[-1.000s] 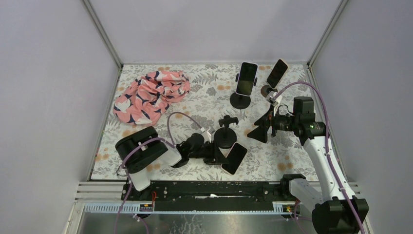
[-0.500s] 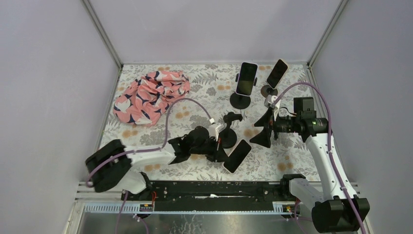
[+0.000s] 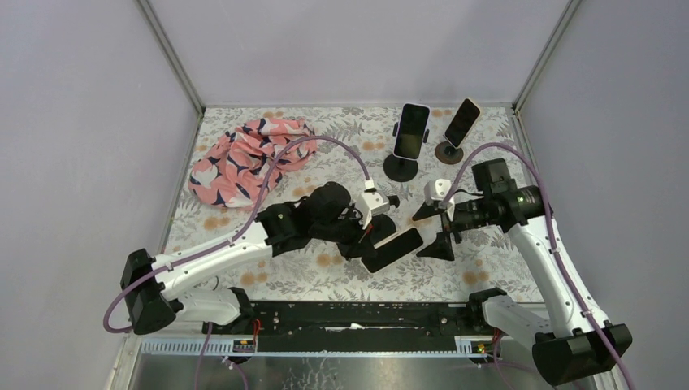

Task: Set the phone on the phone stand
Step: Pick up the phone at the center of the board.

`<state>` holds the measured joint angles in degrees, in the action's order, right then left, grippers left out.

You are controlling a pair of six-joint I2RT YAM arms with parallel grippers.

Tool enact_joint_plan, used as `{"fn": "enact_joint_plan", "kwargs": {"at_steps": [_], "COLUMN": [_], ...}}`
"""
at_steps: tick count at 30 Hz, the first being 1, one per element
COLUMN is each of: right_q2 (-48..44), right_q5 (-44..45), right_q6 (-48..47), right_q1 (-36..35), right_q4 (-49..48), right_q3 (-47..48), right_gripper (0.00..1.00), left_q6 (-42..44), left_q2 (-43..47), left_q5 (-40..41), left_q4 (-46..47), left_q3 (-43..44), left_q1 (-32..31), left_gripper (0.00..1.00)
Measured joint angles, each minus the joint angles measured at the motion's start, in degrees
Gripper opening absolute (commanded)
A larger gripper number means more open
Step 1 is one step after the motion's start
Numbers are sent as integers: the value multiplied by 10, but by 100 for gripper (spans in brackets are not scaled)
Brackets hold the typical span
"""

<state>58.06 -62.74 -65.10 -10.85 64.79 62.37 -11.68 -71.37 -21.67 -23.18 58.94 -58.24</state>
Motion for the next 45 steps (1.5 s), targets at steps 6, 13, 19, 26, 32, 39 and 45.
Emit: {"fn": "enact_joint_plan", "kwargs": {"at_steps": [6,13,19,26,32,39,45], "right_q2": [-2,37,54,31,19,26,41], "right_q5": [36,42,32,-18,-73,-92,-94], "right_q6": [68,114,131,199,378,749,1026], "right_q1": [-85,-136,-139,-83,-15,-8,-8], "right_q4": [-39,-42,-22,-34,-154,-472,-739], "right_q3": [-12,0,20,44,72,73,32], "right_gripper": [86,10,0,0,0,0,0], "left_q6": [66,130,159,76,-54,-206,-264], "left_q2": [-25,-64,-58,134,359,279,152], "left_q5": [-3,-6,-1,77,154,209,224], "left_q4": [-112,-174,-189,-4,287,605,753], "left_q3": [97,199,210,39,-213,-316,-291], "left_q1": [-9,-15,-17,-11,-8,-8,-8], "left_gripper": [0,0,27,96,99,94,81]}}
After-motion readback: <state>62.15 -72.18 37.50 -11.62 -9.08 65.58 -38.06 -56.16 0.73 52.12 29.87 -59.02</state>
